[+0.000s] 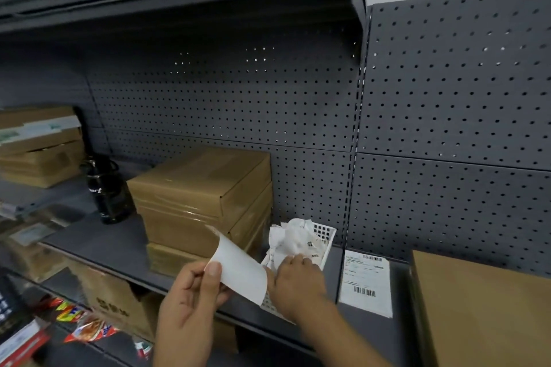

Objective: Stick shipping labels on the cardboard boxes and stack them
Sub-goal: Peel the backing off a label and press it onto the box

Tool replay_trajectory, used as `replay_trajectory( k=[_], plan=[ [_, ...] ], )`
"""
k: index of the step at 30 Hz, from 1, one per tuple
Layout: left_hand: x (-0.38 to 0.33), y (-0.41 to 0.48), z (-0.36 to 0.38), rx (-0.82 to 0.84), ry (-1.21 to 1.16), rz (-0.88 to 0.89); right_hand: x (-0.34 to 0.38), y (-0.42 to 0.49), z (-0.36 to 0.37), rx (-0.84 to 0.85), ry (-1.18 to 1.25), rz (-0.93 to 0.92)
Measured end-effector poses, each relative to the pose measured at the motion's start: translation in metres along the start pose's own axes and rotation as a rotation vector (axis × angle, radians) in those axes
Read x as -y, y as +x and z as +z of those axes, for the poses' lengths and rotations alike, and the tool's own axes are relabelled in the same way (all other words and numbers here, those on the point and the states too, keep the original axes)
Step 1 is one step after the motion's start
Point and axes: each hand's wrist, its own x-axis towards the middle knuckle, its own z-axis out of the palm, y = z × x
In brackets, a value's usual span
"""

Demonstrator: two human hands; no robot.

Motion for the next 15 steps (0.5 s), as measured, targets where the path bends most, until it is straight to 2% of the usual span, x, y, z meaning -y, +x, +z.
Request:
replay_trajectory(
  k=[3,6,15],
  plan=[
    [0.0,0.006,0.002,0.034,-0.005,-0.001,-0.001,0.005,-0.002,0.034,0.047,-0.063],
    [-0.001,0.01,0.005,0.085,-0.001,0.019,-0.005,0.014,0.003,0.101,0.095,-0.021],
    [0.002,0.022,0.01,0.166,0.047,0.06,-0.009,0.03,0.005,0.142,-0.028,-0.065]
  ],
)
